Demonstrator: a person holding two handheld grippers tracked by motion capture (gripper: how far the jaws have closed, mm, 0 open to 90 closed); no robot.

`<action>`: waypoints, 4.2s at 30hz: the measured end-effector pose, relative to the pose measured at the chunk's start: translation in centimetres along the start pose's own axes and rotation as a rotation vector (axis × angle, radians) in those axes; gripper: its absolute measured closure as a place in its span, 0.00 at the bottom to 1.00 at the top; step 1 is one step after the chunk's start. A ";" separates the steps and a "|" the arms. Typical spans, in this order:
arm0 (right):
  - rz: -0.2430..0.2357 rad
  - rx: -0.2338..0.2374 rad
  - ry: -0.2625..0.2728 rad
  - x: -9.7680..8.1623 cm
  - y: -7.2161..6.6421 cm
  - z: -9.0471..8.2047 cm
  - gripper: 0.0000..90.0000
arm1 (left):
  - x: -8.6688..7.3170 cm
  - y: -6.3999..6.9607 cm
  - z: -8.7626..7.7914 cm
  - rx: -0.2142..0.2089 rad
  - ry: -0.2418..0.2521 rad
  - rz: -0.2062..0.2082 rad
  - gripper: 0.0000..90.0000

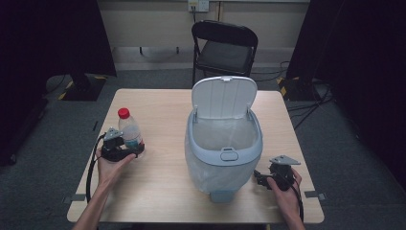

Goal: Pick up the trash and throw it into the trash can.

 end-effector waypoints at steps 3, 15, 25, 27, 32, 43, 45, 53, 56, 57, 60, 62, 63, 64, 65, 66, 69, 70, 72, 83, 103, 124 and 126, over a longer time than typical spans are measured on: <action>0.000 0.000 0.000 0.0 0.0 0.0 0.17 | 0.3 0.0 0.2 0.012 -0.002 0.013 0.27; 0.001 0.000 0.000 0.0 0.0 0.0 0.17 | 0.3 0.7 0.0 -0.024 0.019 0.002 0.33; 0.000 0.000 0.000 0.0 0.0 0.0 0.17 | 1.2 2.6 -1.8 -0.133 0.078 -0.013 0.33; 0.000 0.000 0.000 0.0 0.0 0.0 0.17 | 1.4 2.9 -2.3 -0.162 0.090 -0.031 0.33; -0.001 0.000 0.000 0.0 0.0 0.0 0.17 | 1.7 3.5 -3.3 -0.208 0.108 -0.034 0.33; -0.001 0.000 -0.001 0.0 0.0 0.0 0.16 | 3.4 5.9 -5.9 -0.274 0.171 -0.001 0.33; -0.001 0.000 -0.001 0.0 0.0 0.0 0.16 | 3.9 6.3 -6.3 -0.274 0.177 0.015 0.33; -0.002 0.001 -0.001 0.0 0.0 0.0 0.16 | 5.5 7.9 -9.1 -0.301 0.236 0.061 0.33; -0.001 0.001 -0.001 0.0 0.0 0.0 0.16 | 6.3 8.4 -10.3 -0.319 0.271 0.063 0.33; -0.002 0.001 -0.001 0.0 0.0 0.0 0.16 | 6.4 8.5 -10.6 -0.319 0.276 0.069 0.33; -0.001 0.001 -0.001 0.0 0.0 0.0 0.16 | 7.1 9.2 -12.2 -0.322 0.306 0.094 0.33; -0.001 0.001 -0.001 0.0 0.0 0.0 0.16 | 7.6 9.6 -12.9 -0.331 0.319 0.104 0.33; -0.001 0.001 -0.001 0.0 0.0 0.0 0.16 | 7.8 9.7 -13.3 -0.335 0.331 0.106 0.33; -0.001 0.001 -0.001 0.0 0.0 0.0 0.16 | 8.1 10.0 -13.8 -0.338 0.344 0.112 0.33; -0.001 0.001 -0.001 0.0 0.0 0.0 0.16 | 8.3 10.1 -14.1 -0.342 0.350 0.121 0.33; -0.001 0.001 -0.001 0.0 0.0 0.0 0.16 | 8.6 10.4 -14.5 -0.346 0.361 0.126 0.33; -0.001 0.001 -0.001 0.0 0.0 0.0 0.16 | 9.5 10.8 -15.3 -0.353 0.380 0.146 0.33; -0.002 0.001 -0.001 0.0 0.0 0.0 0.16 | 9.8 11.0 -15.5 -0.357 0.386 0.150 0.33; -0.001 0.001 -0.001 0.0 0.0 0.0 0.16 | 10.4 11.2 -15.8 -0.359 0.396 0.156 0.33; -0.002 0.001 -0.001 0.0 0.0 0.0 0.16 | 13.9 13.6 -17.9 -0.385 0.467 0.214 0.33; -0.001 0.001 -0.001 0.0 0.0 0.0 0.16 | 19.1 21.5 -16.4 -0.635 0.472 0.239 0.32; -0.002 0.001 -0.002 0.1 0.0 0.1 0.16 | 19.1 24.3 -9.6 -0.625 0.249 0.319 0.39; 0.000 0.001 -0.003 0.1 0.0 0.1 0.16 | 19.0 24.1 -9.6 -0.636 0.254 0.306 0.38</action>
Point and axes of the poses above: each handheld gripper's, and its own axes: z roughly forward along the jaws, x roughly out of its top, y roughly to its right, the point moved 6 cm from there along z, roughly forward along the jaws, and after that the axes turned 6 degrees about -y, right-handed, at the moved point
